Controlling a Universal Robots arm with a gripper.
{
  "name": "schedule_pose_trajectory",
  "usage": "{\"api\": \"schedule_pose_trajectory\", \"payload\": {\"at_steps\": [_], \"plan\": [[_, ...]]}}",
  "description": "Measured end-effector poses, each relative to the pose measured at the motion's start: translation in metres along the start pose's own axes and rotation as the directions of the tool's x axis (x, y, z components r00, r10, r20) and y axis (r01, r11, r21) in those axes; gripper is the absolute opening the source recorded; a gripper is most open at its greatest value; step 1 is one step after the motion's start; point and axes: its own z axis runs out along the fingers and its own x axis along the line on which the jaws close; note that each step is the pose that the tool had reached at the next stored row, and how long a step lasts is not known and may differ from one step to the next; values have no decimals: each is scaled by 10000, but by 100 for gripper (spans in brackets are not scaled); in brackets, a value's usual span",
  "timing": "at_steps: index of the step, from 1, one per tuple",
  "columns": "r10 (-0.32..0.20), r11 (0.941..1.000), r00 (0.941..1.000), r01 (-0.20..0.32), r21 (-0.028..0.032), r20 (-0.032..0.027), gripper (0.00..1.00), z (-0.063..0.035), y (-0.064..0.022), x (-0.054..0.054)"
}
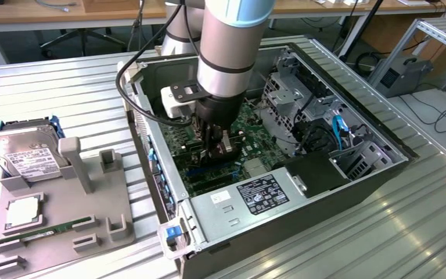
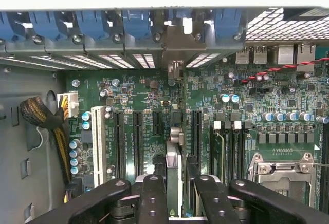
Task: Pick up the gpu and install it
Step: 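Insert the gpu into the slot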
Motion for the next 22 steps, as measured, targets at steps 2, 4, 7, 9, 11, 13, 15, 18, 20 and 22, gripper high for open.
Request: {"api": "schedule_pose_trajectory", "payload": {"at_steps": [2, 4, 7, 9, 11, 13, 15, 18, 20, 22], "plan": [[0, 10000, 10000, 0, 0, 0, 26, 5, 0, 0], [0, 10000, 10000, 0, 1, 1, 26, 8, 0, 0], [0, 10000, 10000, 0, 1, 2, 26, 9, 0, 0], [0, 10000, 10000, 0, 9, 14, 27, 14, -1, -2], [1, 10000, 10000, -1, 3, 5, 39, 10, -1, -1], [0, 10000, 10000, 0, 2, 3, 46, 9, 0, 0], [0, 10000, 10000, 0, 1, -6, 46, 8, -1, 0], [0, 10000, 10000, 0, 3, -41, 46, -76, 0, -4], [1, 10000, 10000, -1, 4, -46, 46, -158, 1, -9], [0, 10000, 10000, 0, 3, -67, 46, -255, 2, -26]]}}
